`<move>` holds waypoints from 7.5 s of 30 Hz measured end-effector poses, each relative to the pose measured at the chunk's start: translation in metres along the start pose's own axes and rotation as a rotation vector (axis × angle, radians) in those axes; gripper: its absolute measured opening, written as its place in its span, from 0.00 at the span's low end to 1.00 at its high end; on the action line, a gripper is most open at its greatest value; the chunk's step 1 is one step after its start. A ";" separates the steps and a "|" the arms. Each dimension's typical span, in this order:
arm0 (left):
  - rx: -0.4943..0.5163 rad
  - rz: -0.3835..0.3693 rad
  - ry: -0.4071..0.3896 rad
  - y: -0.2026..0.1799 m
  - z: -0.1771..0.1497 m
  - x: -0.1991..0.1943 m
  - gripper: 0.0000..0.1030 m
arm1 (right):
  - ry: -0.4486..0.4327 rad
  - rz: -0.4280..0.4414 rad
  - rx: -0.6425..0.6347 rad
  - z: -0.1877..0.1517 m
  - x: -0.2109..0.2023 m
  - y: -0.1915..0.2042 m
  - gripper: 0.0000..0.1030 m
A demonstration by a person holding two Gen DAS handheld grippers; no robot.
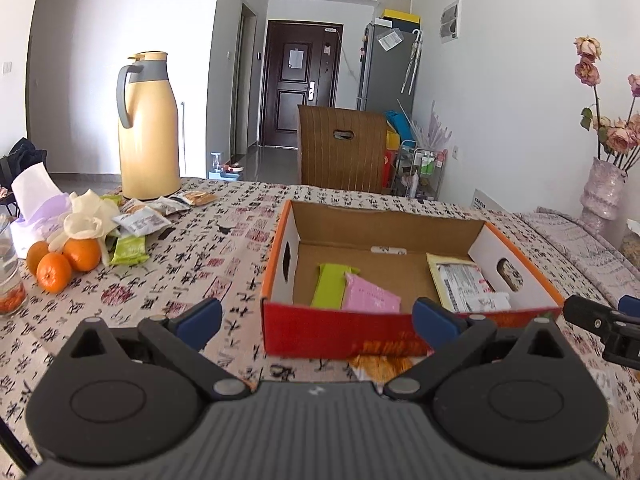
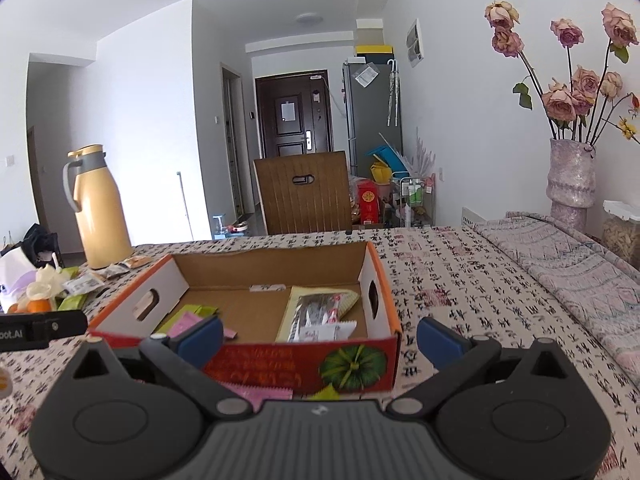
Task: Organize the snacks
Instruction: 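Withdraw both tools from the box back over the snack pile, then grasp the orange-blue snack bag with the right tool, then grasp the white cracker packet with the left tool and lift it, then carry the cracker packet and orange-blue bag into the box and release both, then withdraw both tools from the box back over the snack pile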
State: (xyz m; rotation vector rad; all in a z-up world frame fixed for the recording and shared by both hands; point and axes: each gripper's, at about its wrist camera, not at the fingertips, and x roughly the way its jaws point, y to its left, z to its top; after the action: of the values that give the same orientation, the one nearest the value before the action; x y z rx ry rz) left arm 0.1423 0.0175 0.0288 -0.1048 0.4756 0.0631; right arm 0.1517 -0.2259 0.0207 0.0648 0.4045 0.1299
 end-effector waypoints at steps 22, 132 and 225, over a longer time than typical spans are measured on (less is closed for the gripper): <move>0.015 -0.067 0.101 0.025 -0.076 -0.053 1.00 | 0.066 0.061 0.009 -0.065 -0.074 0.009 1.00; 0.145 -0.048 0.144 0.027 -0.049 -0.003 0.39 | 0.130 -0.019 0.146 -0.061 -0.051 -0.030 0.56; 0.023 0.014 -0.075 -0.010 0.065 0.101 1.00 | 0.037 -0.019 0.020 0.054 0.123 0.017 1.00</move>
State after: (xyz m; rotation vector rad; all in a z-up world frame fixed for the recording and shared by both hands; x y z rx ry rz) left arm 0.2622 0.0182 0.0402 -0.0765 0.4022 0.0746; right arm 0.2834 -0.1940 0.0236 0.0783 0.4433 0.1082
